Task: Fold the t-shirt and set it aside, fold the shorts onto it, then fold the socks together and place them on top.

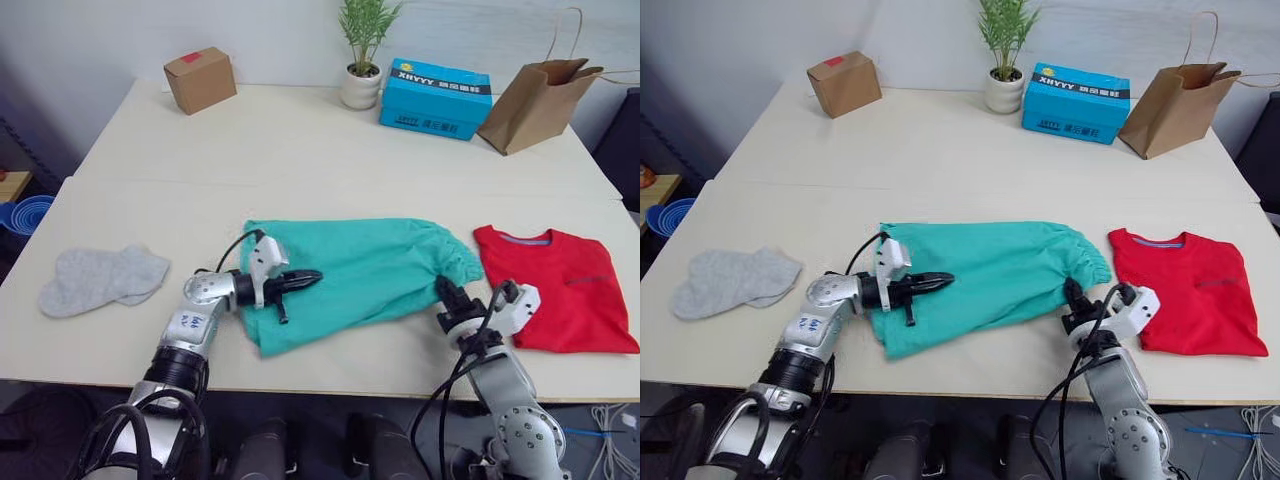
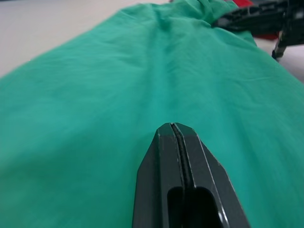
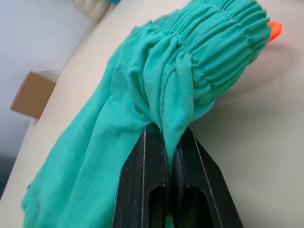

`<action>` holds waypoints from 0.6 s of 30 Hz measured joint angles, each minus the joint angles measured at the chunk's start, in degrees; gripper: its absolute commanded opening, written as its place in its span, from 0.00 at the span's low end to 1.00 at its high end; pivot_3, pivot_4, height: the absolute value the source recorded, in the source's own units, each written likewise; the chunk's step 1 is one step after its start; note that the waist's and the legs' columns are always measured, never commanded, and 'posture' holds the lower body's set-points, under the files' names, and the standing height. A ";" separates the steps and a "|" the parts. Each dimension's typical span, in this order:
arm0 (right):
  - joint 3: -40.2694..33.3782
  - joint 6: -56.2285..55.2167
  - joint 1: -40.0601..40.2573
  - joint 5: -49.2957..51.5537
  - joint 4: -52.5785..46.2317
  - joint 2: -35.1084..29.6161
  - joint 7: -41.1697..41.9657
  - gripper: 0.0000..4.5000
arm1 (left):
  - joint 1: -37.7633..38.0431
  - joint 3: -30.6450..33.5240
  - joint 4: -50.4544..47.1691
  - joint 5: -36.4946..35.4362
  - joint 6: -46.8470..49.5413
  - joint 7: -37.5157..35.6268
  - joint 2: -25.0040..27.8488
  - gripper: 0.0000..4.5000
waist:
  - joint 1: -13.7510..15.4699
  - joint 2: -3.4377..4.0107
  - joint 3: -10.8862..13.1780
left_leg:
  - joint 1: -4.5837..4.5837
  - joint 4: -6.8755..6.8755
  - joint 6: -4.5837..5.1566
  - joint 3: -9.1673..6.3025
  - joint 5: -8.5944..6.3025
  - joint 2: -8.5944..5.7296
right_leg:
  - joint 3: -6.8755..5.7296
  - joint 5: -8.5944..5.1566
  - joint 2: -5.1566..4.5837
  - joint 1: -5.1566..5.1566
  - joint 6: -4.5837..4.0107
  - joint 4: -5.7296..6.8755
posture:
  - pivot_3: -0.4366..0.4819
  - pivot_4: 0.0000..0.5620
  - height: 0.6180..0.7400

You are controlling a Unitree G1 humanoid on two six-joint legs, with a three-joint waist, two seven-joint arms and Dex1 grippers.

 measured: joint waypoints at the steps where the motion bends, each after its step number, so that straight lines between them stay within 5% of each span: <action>1: -1.00 -1.47 0.04 -2.31 0.70 -0.18 1.34 0.00 | 0.49 0.41 -1.11 -0.15 0.90 0.00 0.85 0.00 | -0.03 0.05 0.03 | -0.01 0.00 0.01 0.01 0.00 -0.02 | 0.00 0.00 0.00 -0.01 0.00 0.00 | 0.48 0.27 1.00; 6: -1.35 -7.63 -0.32 -14.97 0.37 -4.54 10.49 0.00 | 0.67 0.55 -1.28 0.05 2.13 0.89 0.24 0.00 | -0.21 0.28 0.16 | -0.01 0.00 0.01 0.05 0.03 -0.05 | 0.01 -0.01 0.03 -0.03 0.01 0.05 | 0.48 0.27 1.00; 12: 14.01 -10.53 -5.12 -36.36 -5.95 -23.41 30.78 0.00 | -2.50 -1.75 1.11 1.56 1.66 2.71 -3.20 0.00 | -0.27 0.39 0.22 | 0.02 -0.01 0.11 0.08 0.14 0.05 | -0.02 -0.05 0.15 -0.06 -0.04 0.11 | 0.48 0.27 1.00; 18: 23.85 -7.02 -14.74 -44.64 -4.66 -24.54 39.23 0.00 | -2.10 -2.63 1.96 4.25 1.88 5.02 -2.63 0.00 | -0.18 0.37 0.22 | 0.00 0.06 0.10 0.05 0.19 0.08 | -0.06 -0.08 0.17 -0.06 -0.08 0.15 | 0.48 0.27 1.00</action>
